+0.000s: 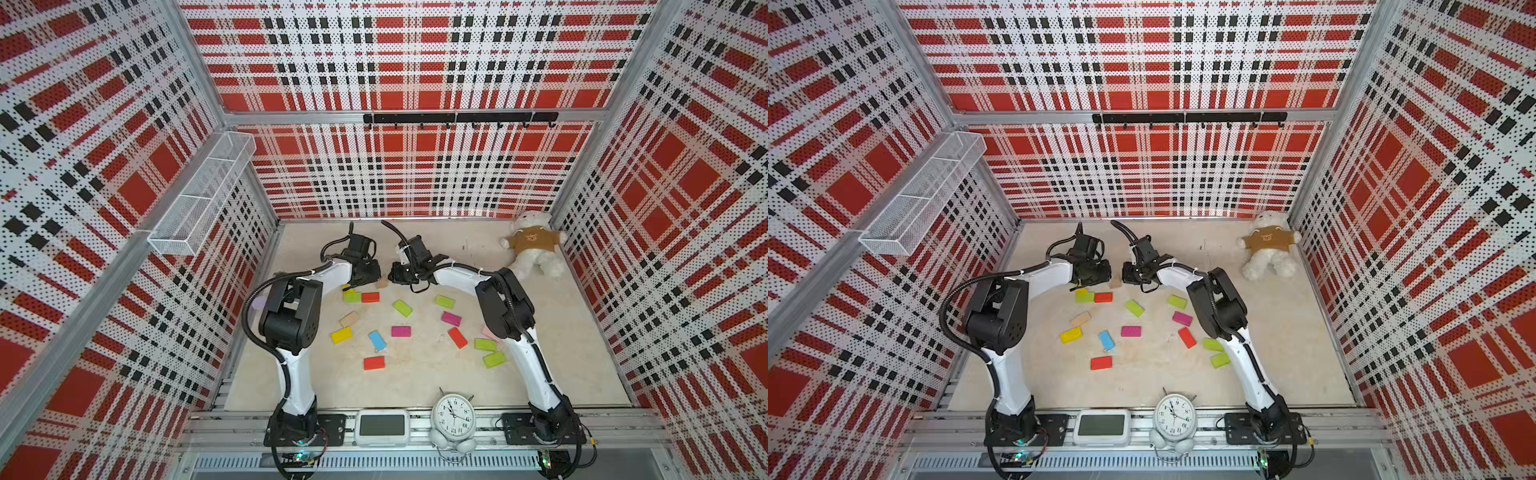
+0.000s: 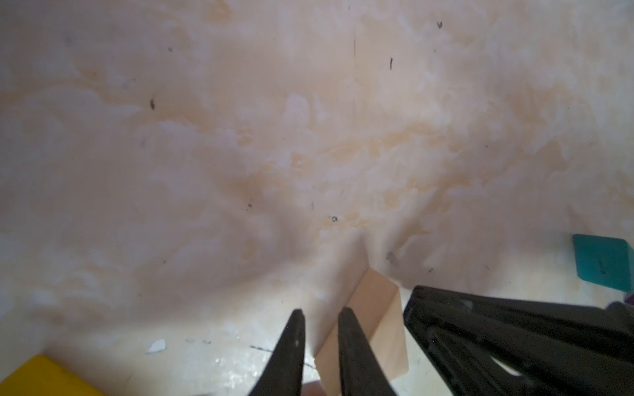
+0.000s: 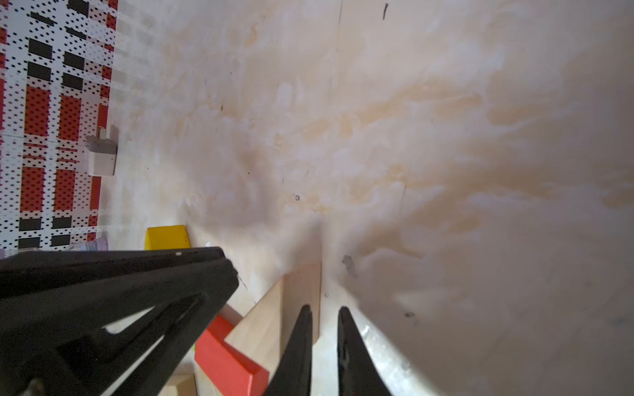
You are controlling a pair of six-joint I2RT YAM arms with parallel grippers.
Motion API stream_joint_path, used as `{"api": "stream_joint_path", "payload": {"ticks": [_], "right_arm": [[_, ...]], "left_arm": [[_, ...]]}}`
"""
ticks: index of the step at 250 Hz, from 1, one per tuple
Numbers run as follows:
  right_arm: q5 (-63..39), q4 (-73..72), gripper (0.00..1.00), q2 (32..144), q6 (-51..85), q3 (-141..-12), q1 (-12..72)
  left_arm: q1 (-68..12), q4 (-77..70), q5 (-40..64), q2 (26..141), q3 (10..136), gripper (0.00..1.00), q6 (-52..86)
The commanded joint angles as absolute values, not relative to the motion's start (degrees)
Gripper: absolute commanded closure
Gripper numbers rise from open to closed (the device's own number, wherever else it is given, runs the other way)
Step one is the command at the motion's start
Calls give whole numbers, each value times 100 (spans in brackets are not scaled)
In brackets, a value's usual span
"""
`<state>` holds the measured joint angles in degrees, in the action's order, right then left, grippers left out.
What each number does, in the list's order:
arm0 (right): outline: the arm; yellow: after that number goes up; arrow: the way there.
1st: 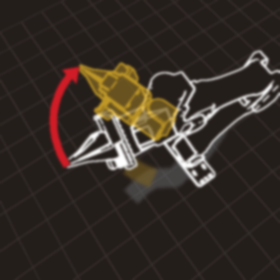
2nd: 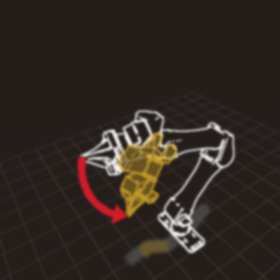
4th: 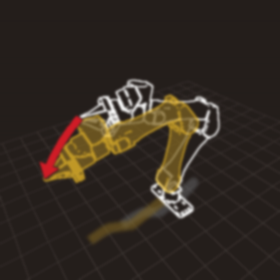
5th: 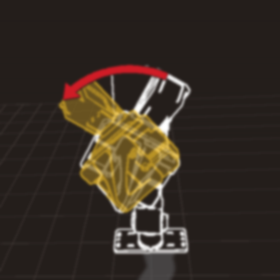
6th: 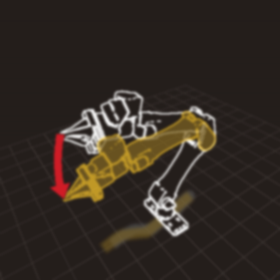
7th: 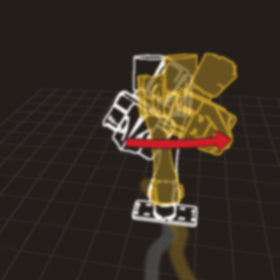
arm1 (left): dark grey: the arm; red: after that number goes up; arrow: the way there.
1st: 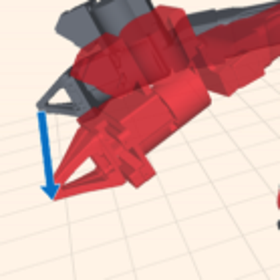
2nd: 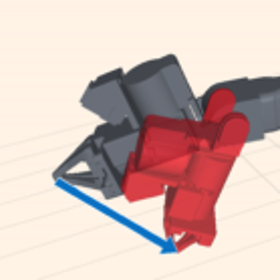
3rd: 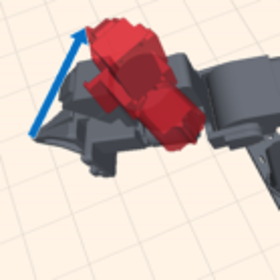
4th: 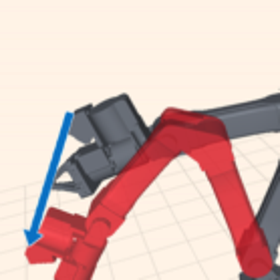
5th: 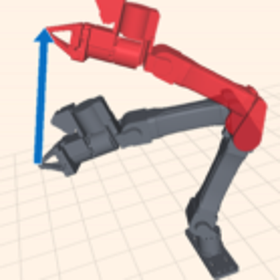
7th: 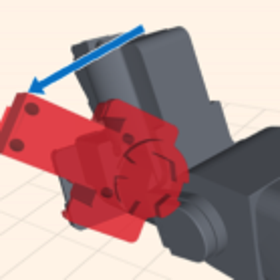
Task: Assemble a carrot with building blocks
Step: Assemble the building block at the center of the board.
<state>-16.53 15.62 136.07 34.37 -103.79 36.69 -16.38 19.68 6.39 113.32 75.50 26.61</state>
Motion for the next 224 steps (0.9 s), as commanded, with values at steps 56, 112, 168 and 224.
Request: {"api": "stream_joint_path", "payload": {"ticks": [56, 112, 168, 224], "right_arm": [[-1740, 1446, 83, 13771, 3568, -10577, 3783], [-1758, 1458, 83, 13816, 3612, -10626, 3841], [-1740, 1459, 83, 13786, 3617, -10586, 3852], [-1731, 1434, 83, 13744, 3650, -10531, 3859]], "left_arm": [[-1649, 1980, 729, 11474, 7638, 78, 2534], [-1653, 2047, 791, 11514, 7647, 78, 2461], [-1664, 2092, 791, 11472, 7595, 78, 2426], [-1697, 2109, 810, 11392, 7533, 80, 2417]]}}
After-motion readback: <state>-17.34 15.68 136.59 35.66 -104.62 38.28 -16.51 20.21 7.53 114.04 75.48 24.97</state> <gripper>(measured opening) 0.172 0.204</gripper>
